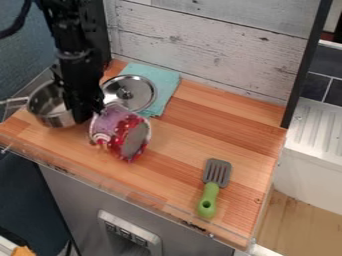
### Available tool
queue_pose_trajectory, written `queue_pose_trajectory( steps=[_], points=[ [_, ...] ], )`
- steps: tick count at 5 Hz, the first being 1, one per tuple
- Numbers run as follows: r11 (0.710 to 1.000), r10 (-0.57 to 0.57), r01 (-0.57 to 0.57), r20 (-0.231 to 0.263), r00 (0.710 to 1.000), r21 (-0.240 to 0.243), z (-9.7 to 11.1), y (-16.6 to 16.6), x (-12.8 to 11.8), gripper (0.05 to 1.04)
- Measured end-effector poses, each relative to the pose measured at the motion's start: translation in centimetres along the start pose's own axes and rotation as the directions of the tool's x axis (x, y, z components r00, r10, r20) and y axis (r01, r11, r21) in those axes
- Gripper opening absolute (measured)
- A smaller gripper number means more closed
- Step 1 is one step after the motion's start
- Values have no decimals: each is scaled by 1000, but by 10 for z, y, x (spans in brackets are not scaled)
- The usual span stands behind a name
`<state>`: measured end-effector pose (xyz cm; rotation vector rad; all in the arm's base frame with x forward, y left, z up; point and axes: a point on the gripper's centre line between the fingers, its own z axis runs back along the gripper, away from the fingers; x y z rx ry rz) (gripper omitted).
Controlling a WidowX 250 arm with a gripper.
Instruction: Put the silver pot on the bottom left side of the table
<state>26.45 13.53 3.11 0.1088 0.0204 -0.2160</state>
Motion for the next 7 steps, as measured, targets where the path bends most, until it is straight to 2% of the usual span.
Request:
queue_pose_trajectory(
  steps=[1, 2, 3, 4, 5, 6, 7],
  points=[
    [999, -34, 33, -24, 999, -22, -10, -1, -2, 110],
    [999, -33, 32, -30, 999, -28, -4, 2, 2, 290],
    [998, -35, 33, -42, 998, -48, -4, -1, 0, 583],
    [998, -49, 50, 22, 999, -29, 10, -1, 6, 886],
    [998, -54, 52, 61, 997, 33, 42, -14, 12, 1008],
    [999, -4, 1, 73, 997, 43, 59, -19, 10, 1004],
    [998, 47, -50, 61, 997, 47, 64, -23, 15, 1000]
  ],
)
